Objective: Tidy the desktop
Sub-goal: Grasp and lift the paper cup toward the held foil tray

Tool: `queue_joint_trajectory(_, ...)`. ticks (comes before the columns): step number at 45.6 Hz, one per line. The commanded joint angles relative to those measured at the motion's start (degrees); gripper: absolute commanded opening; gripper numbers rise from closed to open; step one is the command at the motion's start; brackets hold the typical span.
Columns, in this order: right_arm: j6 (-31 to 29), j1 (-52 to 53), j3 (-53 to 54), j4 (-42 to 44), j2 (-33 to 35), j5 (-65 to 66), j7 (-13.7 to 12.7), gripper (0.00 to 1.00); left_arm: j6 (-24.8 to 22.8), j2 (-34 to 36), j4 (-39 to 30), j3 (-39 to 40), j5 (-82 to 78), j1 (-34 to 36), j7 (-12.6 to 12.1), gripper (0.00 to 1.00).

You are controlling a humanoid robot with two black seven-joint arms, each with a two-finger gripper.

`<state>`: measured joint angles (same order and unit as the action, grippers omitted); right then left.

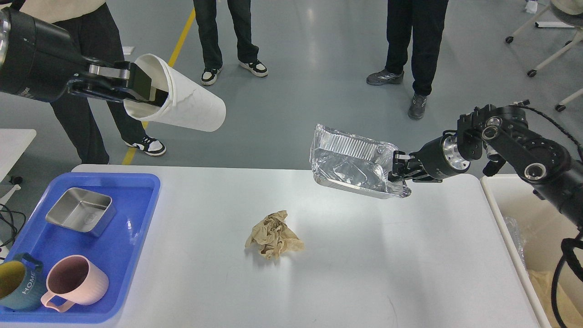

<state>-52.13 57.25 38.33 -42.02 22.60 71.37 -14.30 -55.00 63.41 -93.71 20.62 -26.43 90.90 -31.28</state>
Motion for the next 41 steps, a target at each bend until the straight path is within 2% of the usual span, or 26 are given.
queue_joint_trajectory(1, -0.07, 0.05, -0.01, -0.16, 0.17, 0.0, -0.03, 0.0, 0.0, -6.17, 4.4, -0.84, 0.42, 2.71, -0.09, 0.0)
queue_joint_trajectory(6, -0.25, 0.05, -0.01, -0.25, 0.26, 0.0, -0.03, 0.0, 0.0, -19.97, 13.36, -2.51, -0.2, 4.37, -1.06, 0.0)
queue_joint_trajectory(14, -0.25, 0.05, -0.01, -1.22, 0.43, 0.0, -0.11, 0.0, 6.4, -41.41, 34.27, -5.68, -0.64, 6.57, -1.06, 0.0)
queue_joint_trajectory(19, -0.25, 0.14, -0.01, -1.22, 0.52, 0.0, -0.2, 0.0, 5.88, -53.46, 49.74, -6.03, -1.42, 6.49, -0.88, 0.0)
queue_joint_trajectory(23, -0.34, 0.32, -0.01, -1.22, 0.52, 0.0, -0.2, 0.0, 5.43, -61.02, 58.63, -6.12, -2.13, 6.58, -0.62, 0.0)
queue_joint_trajectory(28, -0.25, 0.32, -0.01, -1.22, 0.61, 0.0, -0.11, 0.0, 4.99, -66.22, 63.56, -6.64, -3.62, 6.05, -0.45, 0.0)
queue_joint_trajectory(41, -0.07, 0.32, -0.01, -1.13, 0.61, 0.0, -0.2, 0.0, 10.35, -71.05, 63.92, -10.33, -5.47, 1.04, -0.09, 0.0)
